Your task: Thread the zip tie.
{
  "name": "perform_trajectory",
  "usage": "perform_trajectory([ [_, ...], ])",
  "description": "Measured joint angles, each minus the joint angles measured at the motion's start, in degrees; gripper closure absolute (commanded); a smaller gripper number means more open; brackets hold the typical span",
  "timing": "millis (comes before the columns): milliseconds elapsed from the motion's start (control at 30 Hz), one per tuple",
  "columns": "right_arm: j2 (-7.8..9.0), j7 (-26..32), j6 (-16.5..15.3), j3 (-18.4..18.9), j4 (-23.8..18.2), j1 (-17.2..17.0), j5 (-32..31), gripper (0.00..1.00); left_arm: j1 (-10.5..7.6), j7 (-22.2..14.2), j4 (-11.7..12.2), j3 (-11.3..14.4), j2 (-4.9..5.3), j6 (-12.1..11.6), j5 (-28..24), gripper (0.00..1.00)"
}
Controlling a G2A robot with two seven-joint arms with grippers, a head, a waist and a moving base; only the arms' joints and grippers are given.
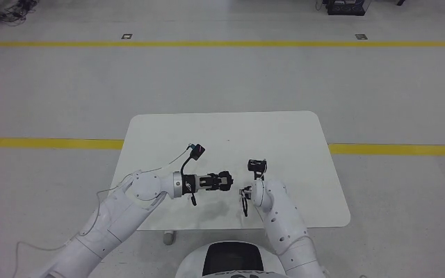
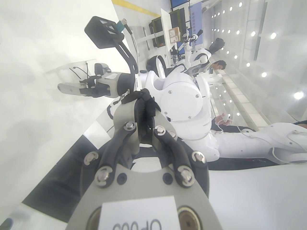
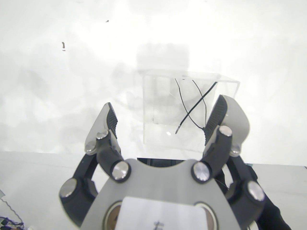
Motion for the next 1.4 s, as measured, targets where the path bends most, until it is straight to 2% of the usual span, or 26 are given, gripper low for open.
perform_trajectory([
  [33,-0.03,0.0,0.0,0.1,0.2,0.1,0.0,0.51,0.00,0.0,0.0,0.0,0.00,0.0,0.0,1.00],
  [67,-0.06,0.0,0.0,0.2,0.3,0.1,0.0,0.53,0.00,0.0,0.0,0.0,0.00,0.0,0.0,1.00],
  [433,0.24,2.7,0.0,-0.1,-3.4,-0.9,0.0,0.60,0.00,0.0,0.0,0.0,0.00,0.0,0.0,1.00],
  [567,0.42,3.2,0.0,-0.3,-3.2,-1.1,0.0,0.64,0.00,0.0,0.0,0.0,0.00,0.0,0.0,1.00],
  [767,0.62,2.3,0.0,0.3,-2.3,-0.9,0.0,0.65,0.00,0.0,0.0,0.0,0.00,0.0,0.0,1.00],
  [1100,0.83,1.8,0.0,0.7,-6.7,-3.3,0.0,0.65,0.00,0.0,0.0,0.0,0.00,0.0,0.0,1.00],
  [1400,1.27,1.4,0.0,1.1,-8.5,-4.4,0.0,0.69,0.00,0.0,0.0,0.0,0.00,0.0,0.0,1.00],
])
